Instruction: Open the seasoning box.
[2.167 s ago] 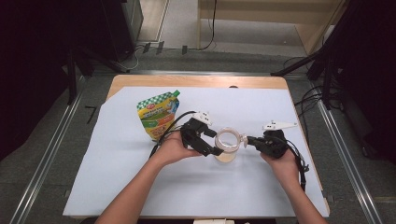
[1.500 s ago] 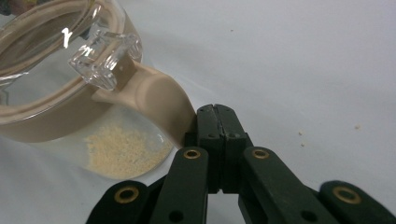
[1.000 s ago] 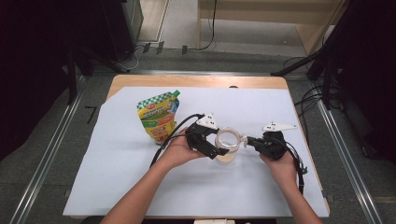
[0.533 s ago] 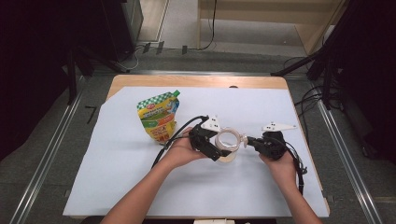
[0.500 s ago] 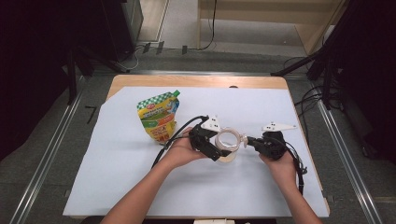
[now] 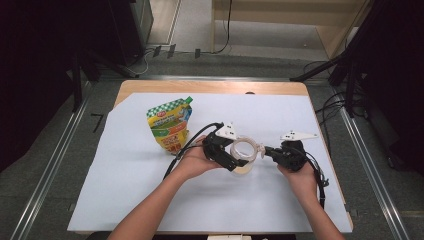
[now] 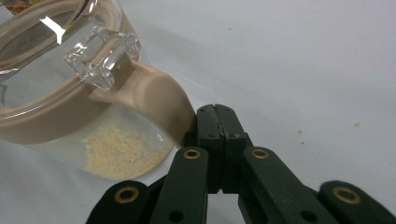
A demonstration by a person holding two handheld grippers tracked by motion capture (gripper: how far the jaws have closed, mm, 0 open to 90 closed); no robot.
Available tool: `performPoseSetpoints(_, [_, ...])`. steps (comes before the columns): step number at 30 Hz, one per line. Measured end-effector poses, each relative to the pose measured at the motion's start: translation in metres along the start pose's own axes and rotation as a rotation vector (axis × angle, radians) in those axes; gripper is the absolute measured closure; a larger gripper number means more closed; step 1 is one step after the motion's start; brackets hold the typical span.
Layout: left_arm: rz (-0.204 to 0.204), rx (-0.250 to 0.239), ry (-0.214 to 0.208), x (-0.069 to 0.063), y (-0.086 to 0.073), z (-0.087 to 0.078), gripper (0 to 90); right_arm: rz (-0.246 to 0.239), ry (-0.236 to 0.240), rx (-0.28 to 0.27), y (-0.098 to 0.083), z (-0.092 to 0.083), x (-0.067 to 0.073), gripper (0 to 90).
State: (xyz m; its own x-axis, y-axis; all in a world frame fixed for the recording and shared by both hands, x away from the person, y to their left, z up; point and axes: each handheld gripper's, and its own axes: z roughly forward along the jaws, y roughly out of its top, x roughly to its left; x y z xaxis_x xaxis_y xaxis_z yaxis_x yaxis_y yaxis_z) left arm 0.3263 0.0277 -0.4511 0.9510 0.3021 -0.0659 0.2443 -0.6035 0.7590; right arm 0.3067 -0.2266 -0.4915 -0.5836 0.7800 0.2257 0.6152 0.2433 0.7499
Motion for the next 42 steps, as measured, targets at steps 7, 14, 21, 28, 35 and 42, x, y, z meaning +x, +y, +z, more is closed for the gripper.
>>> performPoseSetpoints(7, [-0.012,0.025,-0.016,0.002,0.008,-0.003,12.5,-0.001,-0.002,0.001,0.0,0.0,0.0,90.0])
performPoseSetpoints(14, [0.002,0.021,-0.009,0.001,0.01,-0.005,12.9,-0.002,-0.002,0.001,0.0,0.0,0.0,90.0])
performPoseSetpoints(21, [0.002,-0.016,-0.013,0.0,0.018,-0.01,12.9,-0.001,-0.001,0.0,0.0,0.0,0.001,90.0])
performPoseSetpoints(28, [0.024,-0.01,-0.001,-0.004,0.036,-0.012,12.8,-0.003,0.0,-0.001,0.0,-0.001,0.001,90.0])
performPoseSetpoints(35, [0.026,-0.009,-0.008,-0.006,0.048,-0.008,12.8,-0.004,-0.001,-0.001,0.0,-0.001,0.001,90.0])
performPoseSetpoints(42, [0.002,-0.023,-0.029,-0.005,0.057,-0.001,12.8,0.011,0.007,-0.007,-0.001,-0.001,0.0,90.0])
